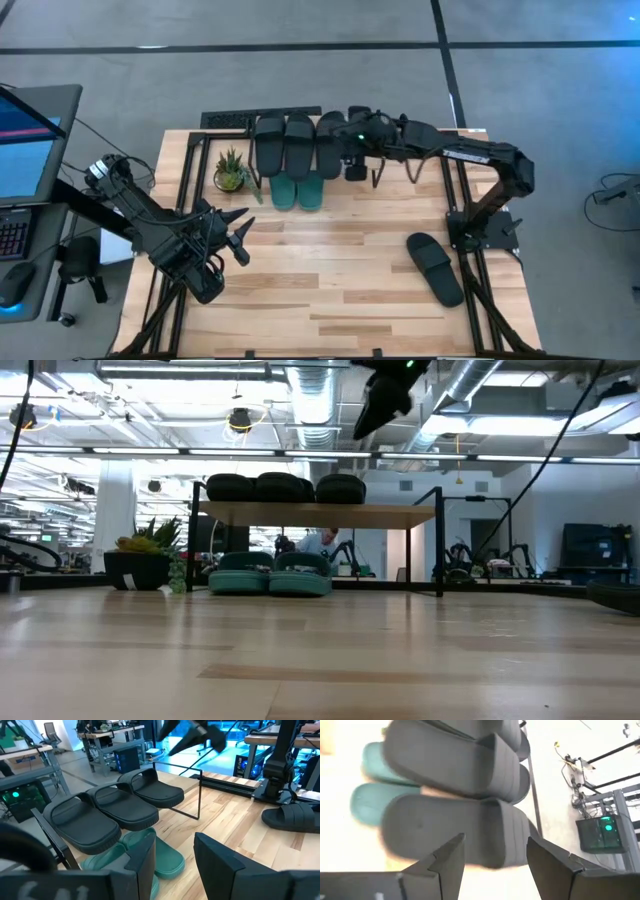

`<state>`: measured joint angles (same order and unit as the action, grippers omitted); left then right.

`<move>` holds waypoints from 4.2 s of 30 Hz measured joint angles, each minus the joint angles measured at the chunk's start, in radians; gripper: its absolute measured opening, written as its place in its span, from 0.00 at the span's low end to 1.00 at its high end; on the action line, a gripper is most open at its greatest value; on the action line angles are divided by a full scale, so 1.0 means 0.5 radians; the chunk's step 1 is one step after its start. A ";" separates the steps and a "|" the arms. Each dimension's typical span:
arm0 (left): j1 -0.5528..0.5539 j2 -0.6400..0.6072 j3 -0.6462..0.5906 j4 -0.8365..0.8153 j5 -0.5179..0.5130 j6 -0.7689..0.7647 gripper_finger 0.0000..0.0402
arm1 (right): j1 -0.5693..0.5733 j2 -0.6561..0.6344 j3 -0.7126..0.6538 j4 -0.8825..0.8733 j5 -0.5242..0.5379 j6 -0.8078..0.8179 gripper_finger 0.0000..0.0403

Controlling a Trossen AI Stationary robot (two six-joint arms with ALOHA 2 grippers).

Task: Pick and place slides into the shelf
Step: Put the black slide on the shelf

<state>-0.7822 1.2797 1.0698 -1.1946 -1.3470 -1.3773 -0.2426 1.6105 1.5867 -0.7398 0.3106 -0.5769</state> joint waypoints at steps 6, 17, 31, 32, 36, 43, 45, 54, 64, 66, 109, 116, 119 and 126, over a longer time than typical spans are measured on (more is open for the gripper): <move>-0.001 0.001 0.000 0.000 -0.009 0.021 0.31 | 0.122 -0.170 0.000 -0.349 -0.001 0.071 0.47; 0.016 0.001 0.000 -0.001 -0.067 0.059 0.31 | 0.480 -0.409 0.000 -0.805 -0.152 0.473 0.46; 0.138 0.001 0.000 -0.001 -0.054 0.085 0.31 | 1.051 -0.587 -0.007 -1.425 -0.174 1.296 0.41; 0.149 0.001 0.000 -0.001 -0.054 0.092 0.31 | 1.094 -0.586 -0.007 -1.449 -0.153 1.344 0.40; 0.180 0.001 0.000 -0.001 -0.053 0.094 0.31 | 1.275 -0.606 -0.007 -1.504 -0.098 1.550 0.38; 0.198 0.001 0.000 -0.001 -0.054 0.095 0.31 | 1.600 -0.594 -0.009 -1.667 -0.047 1.901 0.35; 0.198 0.001 0.000 -0.001 -0.053 0.095 0.31 | 1.685 -0.594 -0.014 -1.659 -0.043 1.985 0.35; 0.198 0.001 0.000 0.000 -0.044 0.095 0.31 | 2.022 -0.637 -0.288 -1.664 -0.053 2.463 0.33; 0.198 0.001 0.000 0.001 -0.044 0.084 0.31 | 2.384 -0.638 -0.609 -1.661 -0.103 2.984 0.33; 0.198 0.001 0.000 0.001 -0.044 0.073 0.31 | 2.462 -0.637 -0.659 -1.658 -0.103 3.089 0.33; 0.289 0.001 0.000 0.108 -0.036 0.056 0.31 | 2.745 -0.626 -1.654 -0.868 0.058 3.600 0.29; 0.289 0.002 0.000 0.122 -0.019 0.056 0.31 | 2.746 -0.587 -1.654 -0.835 0.119 3.503 0.29; 0.289 0.002 0.000 0.123 -0.018 0.056 0.31 | 2.746 -0.527 -1.654 -0.803 0.108 3.494 0.29; 0.289 0.001 0.000 0.130 0.010 0.056 0.31 | 2.743 -0.360 -1.650 -0.722 0.113 3.493 0.29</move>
<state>-0.6376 1.2803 1.0698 -1.1297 -1.3418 -1.3495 1.1290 1.4307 0.7620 -1.1007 0.3671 1.1698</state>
